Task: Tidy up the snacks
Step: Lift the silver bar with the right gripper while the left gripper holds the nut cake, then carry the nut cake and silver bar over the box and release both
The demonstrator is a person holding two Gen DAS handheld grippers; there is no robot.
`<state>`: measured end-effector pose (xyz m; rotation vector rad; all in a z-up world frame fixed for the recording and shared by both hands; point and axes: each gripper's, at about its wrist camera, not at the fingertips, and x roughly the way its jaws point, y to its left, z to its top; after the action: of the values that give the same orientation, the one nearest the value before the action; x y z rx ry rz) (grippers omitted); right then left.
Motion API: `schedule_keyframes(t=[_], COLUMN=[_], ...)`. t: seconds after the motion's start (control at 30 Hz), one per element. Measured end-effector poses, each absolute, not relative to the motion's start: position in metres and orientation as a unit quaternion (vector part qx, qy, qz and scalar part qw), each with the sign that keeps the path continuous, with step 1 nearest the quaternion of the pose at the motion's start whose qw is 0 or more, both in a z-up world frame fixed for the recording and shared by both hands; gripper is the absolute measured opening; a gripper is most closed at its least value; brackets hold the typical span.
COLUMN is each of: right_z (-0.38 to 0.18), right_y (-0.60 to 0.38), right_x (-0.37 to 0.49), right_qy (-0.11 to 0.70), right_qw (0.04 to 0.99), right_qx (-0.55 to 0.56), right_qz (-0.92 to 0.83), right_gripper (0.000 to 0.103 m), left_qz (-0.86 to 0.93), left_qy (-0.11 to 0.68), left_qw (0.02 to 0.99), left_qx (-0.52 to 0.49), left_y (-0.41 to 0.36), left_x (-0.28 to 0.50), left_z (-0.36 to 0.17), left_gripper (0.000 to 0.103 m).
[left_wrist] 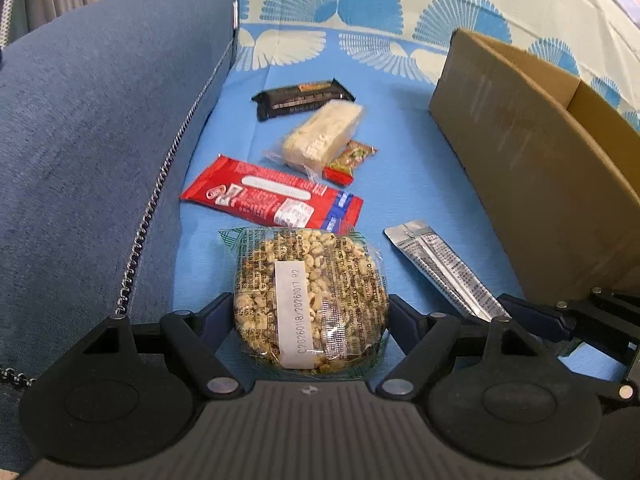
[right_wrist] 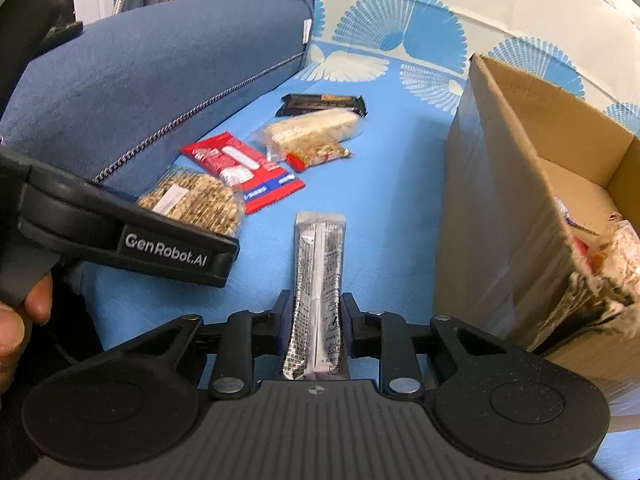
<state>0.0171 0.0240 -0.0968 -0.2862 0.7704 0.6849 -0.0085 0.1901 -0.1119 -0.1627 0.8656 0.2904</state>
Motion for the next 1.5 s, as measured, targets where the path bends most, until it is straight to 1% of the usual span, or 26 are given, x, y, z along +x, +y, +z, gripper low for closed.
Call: schedule_keyframes(t=[0.2,0.5,0.7,0.97,1.17,1.37,1.5], right_z=[-0.089,-0.073,-0.060,-0.038,-0.016,0.012,0.034], right_y=[0.022,0.019,0.013,0.001,-0.008,-0.031,-0.057], right_x=[0.016,0.011,0.005,0.004,0.003,0.007,0.021], right_qy=[0.350,0.317,0.283,0.251,0.225,0.186,0.160], right_qw=[0.868,0.880,0.886,0.892,0.900,0.915,0.933], right_qx=[-0.131,-0.118,-0.117,-0.101,-0.082,-0.051,-0.013], right_qz=[0.327,0.333,0.348,0.362,0.365,0.354,0.321], right_gripper=[0.023,0.023,0.023,0.023,0.023,0.023,0.023], left_qz=[0.145,0.154,0.172,0.185,0.196,0.209,0.175], left_qy=[0.384,0.335,0.337,0.350,0.339,0.347,0.314], left_qw=[0.907,0.924,0.918,0.912,0.913,0.903,0.926], left_qx=[-0.091,-0.103,-0.120,-0.106,-0.116,-0.142,-0.119], left_y=[0.193,0.198,0.205,0.204,0.205,0.190,0.153], left_x=[-0.018,-0.032,-0.030,-0.022,-0.030,-0.022,0.005], left_z=[-0.102,-0.088,-0.088,-0.093,-0.085,-0.061,-0.019], left_gripper=[0.084,0.084,0.084,0.084,0.084,0.084,0.084])
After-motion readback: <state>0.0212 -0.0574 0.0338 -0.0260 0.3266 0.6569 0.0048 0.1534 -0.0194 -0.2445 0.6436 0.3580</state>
